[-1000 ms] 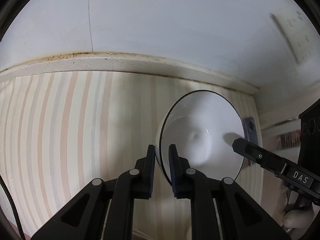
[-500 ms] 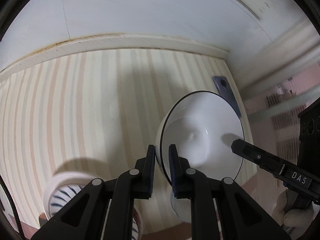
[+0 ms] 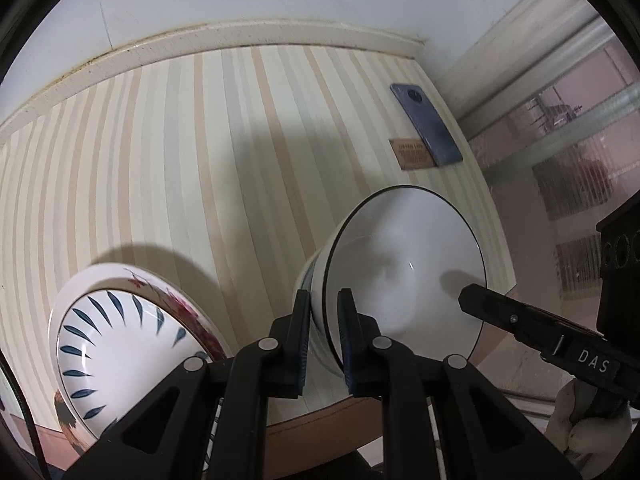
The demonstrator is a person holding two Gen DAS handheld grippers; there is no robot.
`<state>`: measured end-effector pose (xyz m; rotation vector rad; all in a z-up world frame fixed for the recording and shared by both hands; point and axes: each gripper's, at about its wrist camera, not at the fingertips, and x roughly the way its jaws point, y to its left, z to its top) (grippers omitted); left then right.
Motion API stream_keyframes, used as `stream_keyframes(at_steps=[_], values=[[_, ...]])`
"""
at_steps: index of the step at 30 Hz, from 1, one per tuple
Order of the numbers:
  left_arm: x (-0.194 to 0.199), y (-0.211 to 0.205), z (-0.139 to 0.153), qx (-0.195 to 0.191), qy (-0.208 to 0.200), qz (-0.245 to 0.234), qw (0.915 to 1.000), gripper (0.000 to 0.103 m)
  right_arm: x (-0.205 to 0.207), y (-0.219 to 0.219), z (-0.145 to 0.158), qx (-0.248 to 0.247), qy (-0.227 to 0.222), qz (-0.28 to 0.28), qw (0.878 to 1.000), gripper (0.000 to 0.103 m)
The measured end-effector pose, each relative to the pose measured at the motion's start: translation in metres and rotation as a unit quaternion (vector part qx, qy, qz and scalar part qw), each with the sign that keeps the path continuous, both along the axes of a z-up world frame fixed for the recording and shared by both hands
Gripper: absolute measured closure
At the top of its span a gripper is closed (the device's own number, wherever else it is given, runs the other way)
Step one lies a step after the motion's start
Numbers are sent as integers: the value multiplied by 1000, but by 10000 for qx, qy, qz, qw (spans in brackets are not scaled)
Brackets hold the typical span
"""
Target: Organize plates and bowls
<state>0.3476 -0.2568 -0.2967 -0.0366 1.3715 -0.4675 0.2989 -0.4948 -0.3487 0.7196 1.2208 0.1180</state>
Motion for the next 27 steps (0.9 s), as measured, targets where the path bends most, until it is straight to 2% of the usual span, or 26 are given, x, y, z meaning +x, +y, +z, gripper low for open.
stream_keyframes(at_steps=[14, 22, 27], values=[[-1, -17, -23, 307, 5, -103, 9995, 92, -5, -8, -28, 74, 184, 7, 9998, 89], [1, -19, -23, 378, 4, -69, 9993, 92, 1, -1, -31, -82, 311, 192, 9993, 86], [1, -17, -20, 419, 66, -24, 9991, 87, 1, -3, -27, -78, 391, 158, 9991, 85]])
